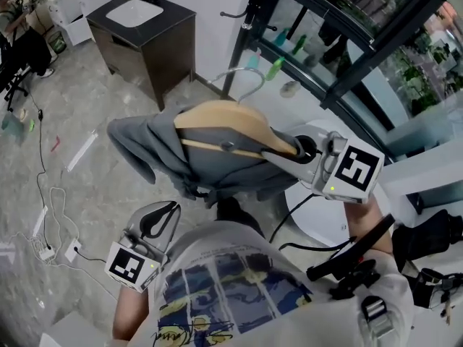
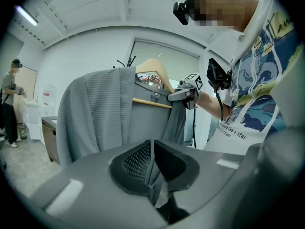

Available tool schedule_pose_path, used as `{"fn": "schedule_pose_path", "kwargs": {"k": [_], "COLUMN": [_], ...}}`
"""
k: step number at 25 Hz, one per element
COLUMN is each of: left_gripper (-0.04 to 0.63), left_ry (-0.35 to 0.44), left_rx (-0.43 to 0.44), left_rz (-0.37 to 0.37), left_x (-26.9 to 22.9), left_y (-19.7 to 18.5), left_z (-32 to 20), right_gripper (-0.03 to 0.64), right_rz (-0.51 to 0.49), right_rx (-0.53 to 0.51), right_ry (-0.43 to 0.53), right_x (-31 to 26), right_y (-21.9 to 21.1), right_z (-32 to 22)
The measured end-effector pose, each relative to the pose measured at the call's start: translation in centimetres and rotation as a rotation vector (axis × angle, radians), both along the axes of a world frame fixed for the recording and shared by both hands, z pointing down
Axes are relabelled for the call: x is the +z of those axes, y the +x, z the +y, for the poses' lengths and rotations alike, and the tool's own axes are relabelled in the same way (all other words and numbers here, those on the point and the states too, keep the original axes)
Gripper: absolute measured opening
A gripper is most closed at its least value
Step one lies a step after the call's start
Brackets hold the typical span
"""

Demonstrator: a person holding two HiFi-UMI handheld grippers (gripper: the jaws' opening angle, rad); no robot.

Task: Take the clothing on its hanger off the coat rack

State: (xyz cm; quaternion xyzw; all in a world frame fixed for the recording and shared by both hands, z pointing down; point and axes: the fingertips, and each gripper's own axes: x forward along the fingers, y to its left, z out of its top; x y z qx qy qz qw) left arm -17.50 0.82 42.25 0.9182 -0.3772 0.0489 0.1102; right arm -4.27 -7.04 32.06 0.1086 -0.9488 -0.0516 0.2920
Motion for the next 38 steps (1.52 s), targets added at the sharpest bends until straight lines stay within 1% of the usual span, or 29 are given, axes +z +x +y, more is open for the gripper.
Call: {"fn": "schedule_pose_path", "kwargs": {"k": [9, 23, 38], "left_gripper": [0.025, 0.02, 0.016], "left_ry": [0.011, 0.011, 0.005], "left_rx": [-0.003, 0.003, 0.018], "left_rz": [-0.007, -0.017, -0.013], "left_x": [-0.4, -0.6, -0.8], "left_y": [0.3, 1.9, 2.8], "left_z": [-0.2, 0.3, -0.2], "right_gripper": [0.008, 0.008, 0.008], "right_rz": [-0.003, 0.001, 0.003], "right_rx": [-0.008, -0.012, -0.015], "right_ry": [0.006, 0.011, 0.003], "right_x": [0.1, 0.5, 0.7], "right_y": [0.1, 1.6, 2.2], "right_z": [0.4, 1.6, 1.5]}}
